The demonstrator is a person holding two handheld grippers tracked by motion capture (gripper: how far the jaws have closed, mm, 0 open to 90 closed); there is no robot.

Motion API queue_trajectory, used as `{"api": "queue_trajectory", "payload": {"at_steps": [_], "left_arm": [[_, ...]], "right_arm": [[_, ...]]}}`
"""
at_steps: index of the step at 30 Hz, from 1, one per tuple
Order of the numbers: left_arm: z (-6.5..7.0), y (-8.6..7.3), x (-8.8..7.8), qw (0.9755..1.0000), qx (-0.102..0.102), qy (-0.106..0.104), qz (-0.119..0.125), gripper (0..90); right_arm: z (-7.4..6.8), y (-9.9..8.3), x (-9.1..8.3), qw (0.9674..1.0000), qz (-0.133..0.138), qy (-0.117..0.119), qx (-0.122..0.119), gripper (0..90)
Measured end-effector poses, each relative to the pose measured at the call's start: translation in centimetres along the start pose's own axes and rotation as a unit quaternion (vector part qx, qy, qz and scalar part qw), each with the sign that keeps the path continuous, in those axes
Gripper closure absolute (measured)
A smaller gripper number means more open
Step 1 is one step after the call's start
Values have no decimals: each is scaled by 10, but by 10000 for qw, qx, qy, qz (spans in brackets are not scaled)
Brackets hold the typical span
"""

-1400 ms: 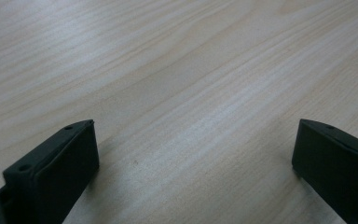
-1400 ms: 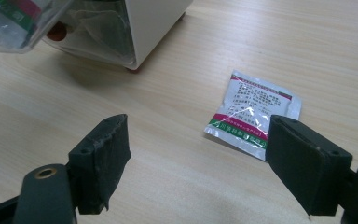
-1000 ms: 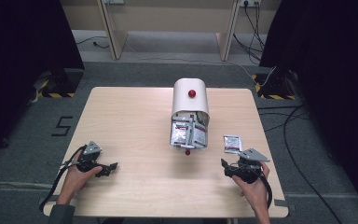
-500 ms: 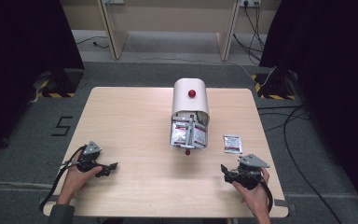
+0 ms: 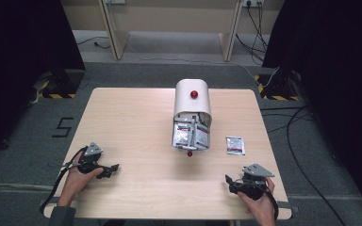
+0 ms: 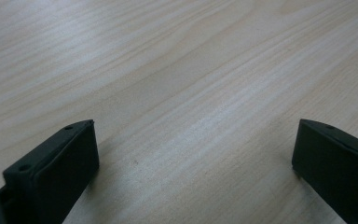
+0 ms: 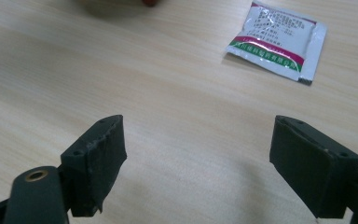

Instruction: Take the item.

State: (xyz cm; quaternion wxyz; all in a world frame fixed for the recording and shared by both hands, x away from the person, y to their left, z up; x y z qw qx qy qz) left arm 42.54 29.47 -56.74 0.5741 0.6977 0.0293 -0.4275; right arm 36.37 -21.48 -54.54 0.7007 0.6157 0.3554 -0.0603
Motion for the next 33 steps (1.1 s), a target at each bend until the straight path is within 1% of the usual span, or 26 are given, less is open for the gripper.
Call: {"api": "queue_trajectory", "payload": {"at_steps": [2,8,11,12,14,17,20,26,33], "left_arm": [[0,0,0,10000,1,1,-1,0],[0,0,0,10000,-2,1,1,0],[0,0,0,10000,0,0,2,0],[0,0,0,10000,1,1,-1,0],[0,0,0,10000,-1,0,1,0],[0,0,0,10000,-2,1,1,0],[0,0,0,10000,-2,1,2,0],[0,0,0,10000,0,1,1,0],[0,0,0,10000,1,0,1,0]], "right_arm": [[-2,-2,-1,10000,-34,29,10,187],[-3,-8,-2,9999,-77,-77,-24,180],[-4,-14,-2,9998,-164,-104,-48,181],[-4,-15,-3,9996,-247,-107,-65,180],[-4,-17,-4,9995,-255,-164,-96,181],[-4,-20,-7,9991,-348,-227,-25,173],[-5,-24,-8,9994,-270,-220,26,156],[-10,-29,-12,9998,-70,-209,13,146],[-15,-34,-18,9999,-1,-128,-50,144]]}}
Point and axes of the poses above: each handheld gripper's, and its own axes: x roughly forward along the jaws, y roughly out of its top, z roughly to its right, the point moved 6 cm from there along x, roughly forward along the jaws, and after that the axes turned 4 degrees about z, right-handed, at the moved point
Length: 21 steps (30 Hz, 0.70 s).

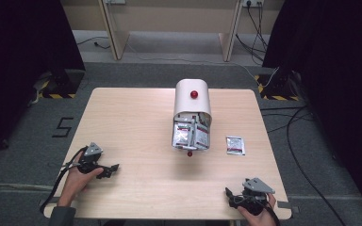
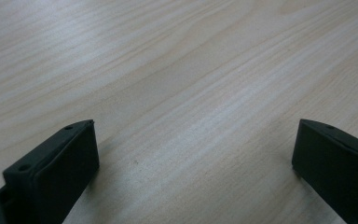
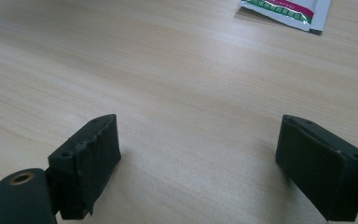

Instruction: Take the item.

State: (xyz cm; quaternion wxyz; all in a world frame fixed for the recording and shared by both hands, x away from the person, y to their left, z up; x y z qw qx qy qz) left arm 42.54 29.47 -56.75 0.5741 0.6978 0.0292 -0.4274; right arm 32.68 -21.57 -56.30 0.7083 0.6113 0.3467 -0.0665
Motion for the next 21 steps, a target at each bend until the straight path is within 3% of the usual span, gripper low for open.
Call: {"api": "queue_trajectory", "payload": {"at_steps": [21], "left_arm": [[0,0,0,10000,-1,0,-1,0]], "right_arm": [[-3,-3,-1,10000,78,42,-22,115]]}}
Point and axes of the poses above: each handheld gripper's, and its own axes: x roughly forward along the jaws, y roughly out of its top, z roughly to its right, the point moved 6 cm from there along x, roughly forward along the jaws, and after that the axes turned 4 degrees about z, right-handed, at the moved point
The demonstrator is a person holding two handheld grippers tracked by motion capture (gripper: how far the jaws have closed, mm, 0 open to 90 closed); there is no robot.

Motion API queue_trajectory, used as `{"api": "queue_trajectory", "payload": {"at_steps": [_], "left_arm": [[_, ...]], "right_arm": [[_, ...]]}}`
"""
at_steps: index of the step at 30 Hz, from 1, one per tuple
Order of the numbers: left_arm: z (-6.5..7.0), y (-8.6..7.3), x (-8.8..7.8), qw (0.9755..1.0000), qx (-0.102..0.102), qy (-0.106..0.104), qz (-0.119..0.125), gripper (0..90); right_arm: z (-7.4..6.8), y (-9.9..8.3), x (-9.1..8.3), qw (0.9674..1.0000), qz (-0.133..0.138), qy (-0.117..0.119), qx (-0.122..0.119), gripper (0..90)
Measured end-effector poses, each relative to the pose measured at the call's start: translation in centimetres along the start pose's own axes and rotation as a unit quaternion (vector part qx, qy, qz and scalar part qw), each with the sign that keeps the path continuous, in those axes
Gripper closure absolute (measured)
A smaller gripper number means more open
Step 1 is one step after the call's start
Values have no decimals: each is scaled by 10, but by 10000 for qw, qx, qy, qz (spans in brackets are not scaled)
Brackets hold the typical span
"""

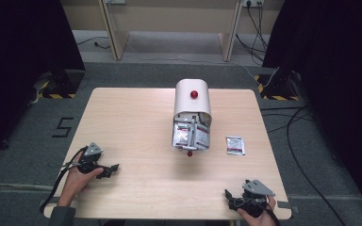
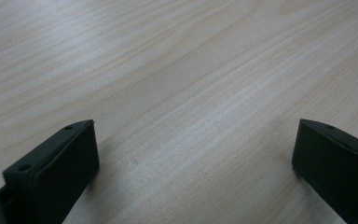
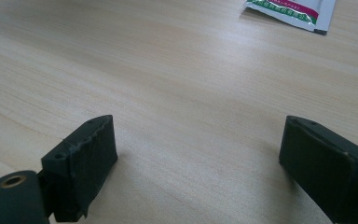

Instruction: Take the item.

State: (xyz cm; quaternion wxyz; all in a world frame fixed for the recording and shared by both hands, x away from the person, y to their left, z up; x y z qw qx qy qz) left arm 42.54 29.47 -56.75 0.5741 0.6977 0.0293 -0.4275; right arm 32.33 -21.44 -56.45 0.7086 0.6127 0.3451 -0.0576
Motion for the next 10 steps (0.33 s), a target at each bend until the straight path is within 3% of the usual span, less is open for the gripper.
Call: {"api": "queue_trajectory", "payload": {"at_steps": [10], "left_arm": [[0,0,0,10000,0,1,0,0]], "right_arm": [[0,0,0,10000,11,27,-15,111]]}}
Point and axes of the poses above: each handheld gripper's, and its own axes: x roughly forward along the jaws, y roughly out of its top, z roughly to its right, the point moved 6 cm from there along x, roughly forward along the jaws, and after that the axes turned 4 degrees about z, right-handed, at the moved point
